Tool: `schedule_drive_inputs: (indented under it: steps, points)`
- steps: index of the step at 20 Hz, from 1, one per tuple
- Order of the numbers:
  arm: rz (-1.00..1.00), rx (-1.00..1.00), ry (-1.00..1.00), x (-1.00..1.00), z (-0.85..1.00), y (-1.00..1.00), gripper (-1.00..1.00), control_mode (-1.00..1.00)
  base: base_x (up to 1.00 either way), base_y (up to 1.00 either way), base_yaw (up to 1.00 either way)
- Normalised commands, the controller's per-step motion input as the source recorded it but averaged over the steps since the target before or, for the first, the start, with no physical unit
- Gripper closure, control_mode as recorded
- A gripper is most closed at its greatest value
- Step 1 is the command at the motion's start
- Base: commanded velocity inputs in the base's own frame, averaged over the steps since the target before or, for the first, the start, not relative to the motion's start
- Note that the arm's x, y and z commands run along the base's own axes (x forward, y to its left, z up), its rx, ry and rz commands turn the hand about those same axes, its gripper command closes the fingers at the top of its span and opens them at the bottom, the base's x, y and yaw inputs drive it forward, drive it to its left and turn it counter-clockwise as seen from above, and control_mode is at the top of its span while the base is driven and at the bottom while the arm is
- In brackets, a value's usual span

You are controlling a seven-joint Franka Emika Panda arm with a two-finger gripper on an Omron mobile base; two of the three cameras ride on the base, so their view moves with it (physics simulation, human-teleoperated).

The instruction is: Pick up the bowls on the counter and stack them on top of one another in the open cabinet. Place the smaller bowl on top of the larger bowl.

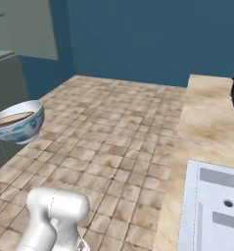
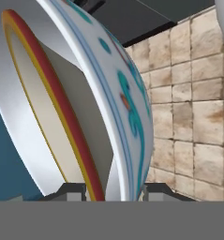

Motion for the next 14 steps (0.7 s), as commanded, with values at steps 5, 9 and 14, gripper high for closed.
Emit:
schedule_drive_inputs:
  steps: [5, 9, 14]
  points:
    - [0.0, 0.0, 0.0, 0.0, 0.0, 0.0, 1.0, 1.0, 0.0, 0.59, -0.16]
    - [0.0, 0.0, 0.0, 0.0, 0.0, 0.0, 1.0, 1.0, 0.25, 0.14, -0.12]
    - [0.0, 0.0, 0.0, 0.0, 0.0, 0.0, 1.0, 1.0, 0.45, 0.0, -0.09]
